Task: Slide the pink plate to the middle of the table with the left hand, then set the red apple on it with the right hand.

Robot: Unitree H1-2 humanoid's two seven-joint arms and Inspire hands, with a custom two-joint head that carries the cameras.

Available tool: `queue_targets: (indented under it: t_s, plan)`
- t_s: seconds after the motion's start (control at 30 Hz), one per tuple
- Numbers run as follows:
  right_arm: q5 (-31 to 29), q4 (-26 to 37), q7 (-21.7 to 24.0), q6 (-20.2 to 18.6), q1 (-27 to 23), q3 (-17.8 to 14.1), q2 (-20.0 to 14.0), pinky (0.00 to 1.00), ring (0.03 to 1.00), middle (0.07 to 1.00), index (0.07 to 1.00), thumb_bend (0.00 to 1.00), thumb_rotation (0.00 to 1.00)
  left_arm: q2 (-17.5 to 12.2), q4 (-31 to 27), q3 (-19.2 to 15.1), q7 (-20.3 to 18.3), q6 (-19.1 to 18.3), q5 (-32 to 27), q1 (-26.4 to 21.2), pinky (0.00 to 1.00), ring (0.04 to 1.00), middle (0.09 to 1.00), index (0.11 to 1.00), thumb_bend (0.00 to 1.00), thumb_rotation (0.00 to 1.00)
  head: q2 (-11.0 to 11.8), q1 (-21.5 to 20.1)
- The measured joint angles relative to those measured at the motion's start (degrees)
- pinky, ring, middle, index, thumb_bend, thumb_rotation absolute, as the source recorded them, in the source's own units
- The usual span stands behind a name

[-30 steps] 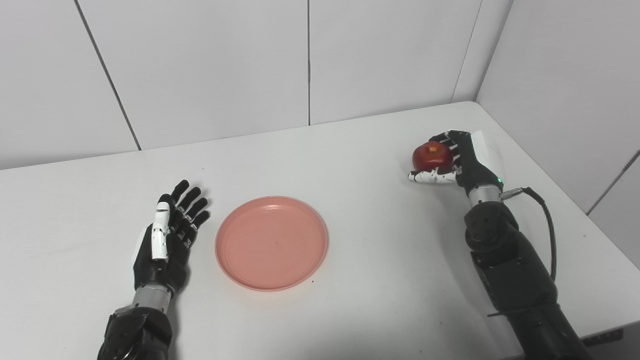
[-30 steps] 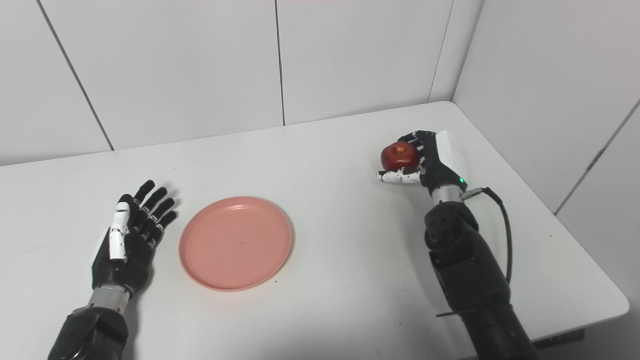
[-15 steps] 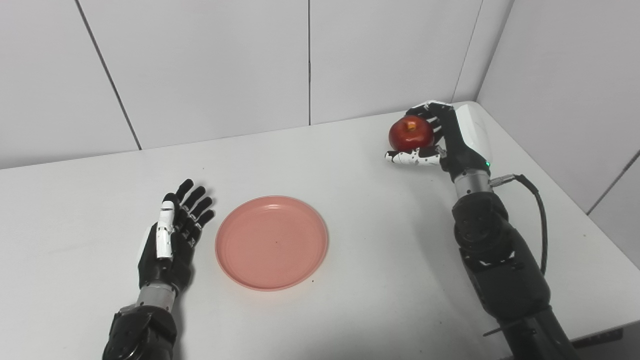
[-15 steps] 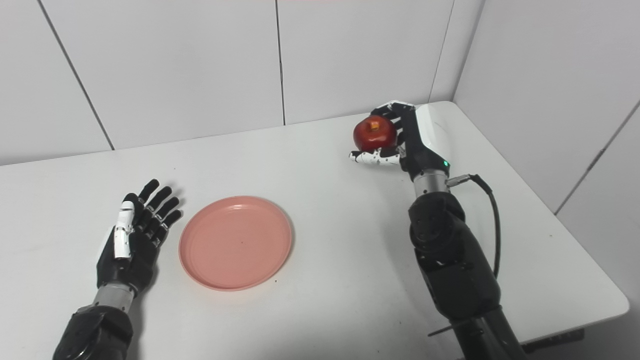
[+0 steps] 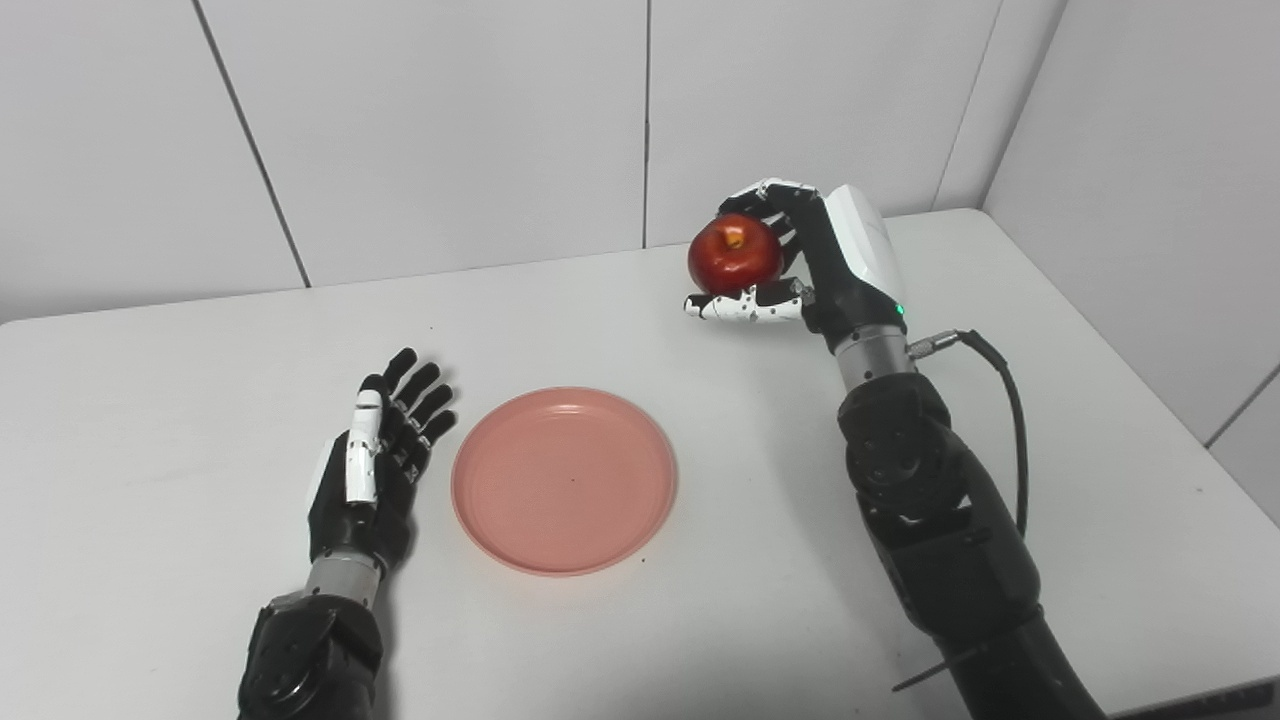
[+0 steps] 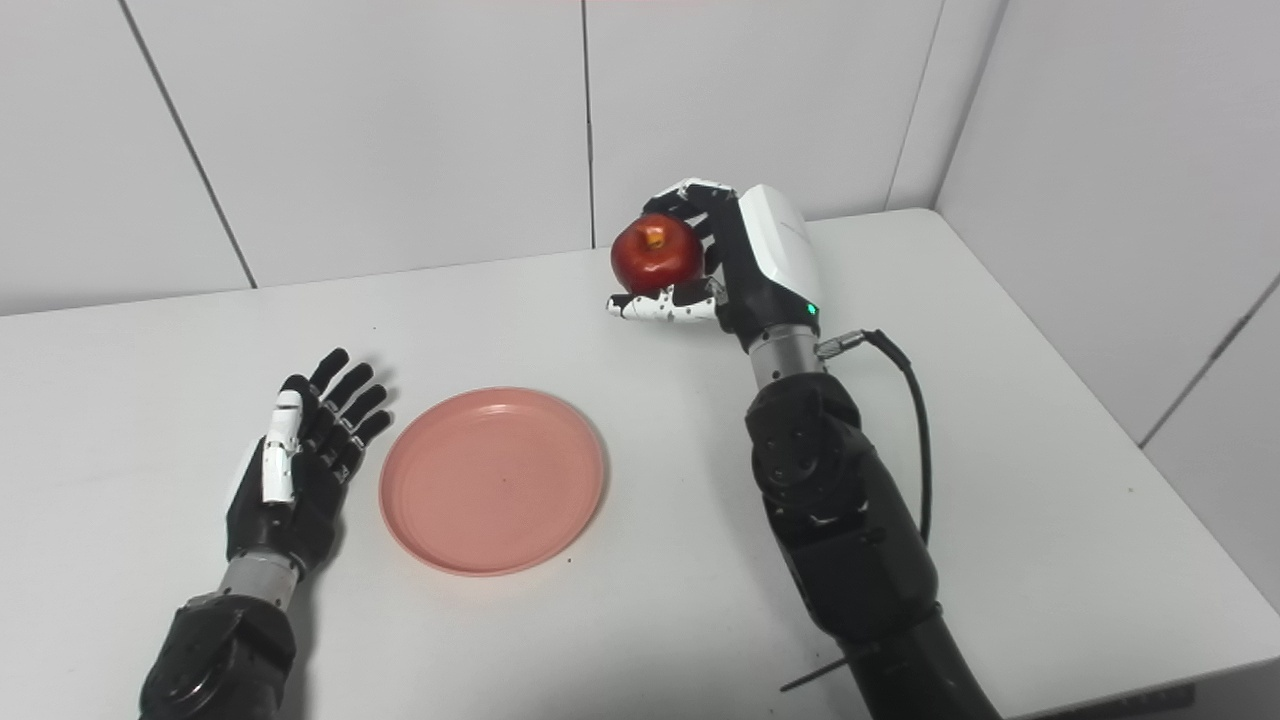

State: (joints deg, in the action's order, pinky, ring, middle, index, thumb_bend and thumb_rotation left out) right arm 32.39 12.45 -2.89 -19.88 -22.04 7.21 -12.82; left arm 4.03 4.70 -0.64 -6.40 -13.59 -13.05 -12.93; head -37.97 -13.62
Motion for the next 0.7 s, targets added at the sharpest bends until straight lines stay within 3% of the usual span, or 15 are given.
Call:
queue_targets:
  t_s: [0.23, 0.7]
  plan:
    - [0.90, -1.50, 0.05, 0.81, -1.18, 4.54, 3.77, 0.35, 0.426, 0.470, 0.505, 0.53, 0.00, 0.93, -0.44, 1.01, 1.09, -0.07, 1.23, 0.28, 0.87, 0.884, 0.900, 0.889, 0.36, 1.00, -0.26, 2.64]
    - [0.80, -3.69, 0.15, 3.50, -1.27, 10.02, 8.43, 0.32, 0.402, 0.459, 0.515, 0.53, 0.00, 2.37, -0.93, 1.75, 3.28, -0.24, 2.24, 0.56, 0.86, 0.877, 0.888, 0.880, 0.36, 1.00, -0.97, 8.26]
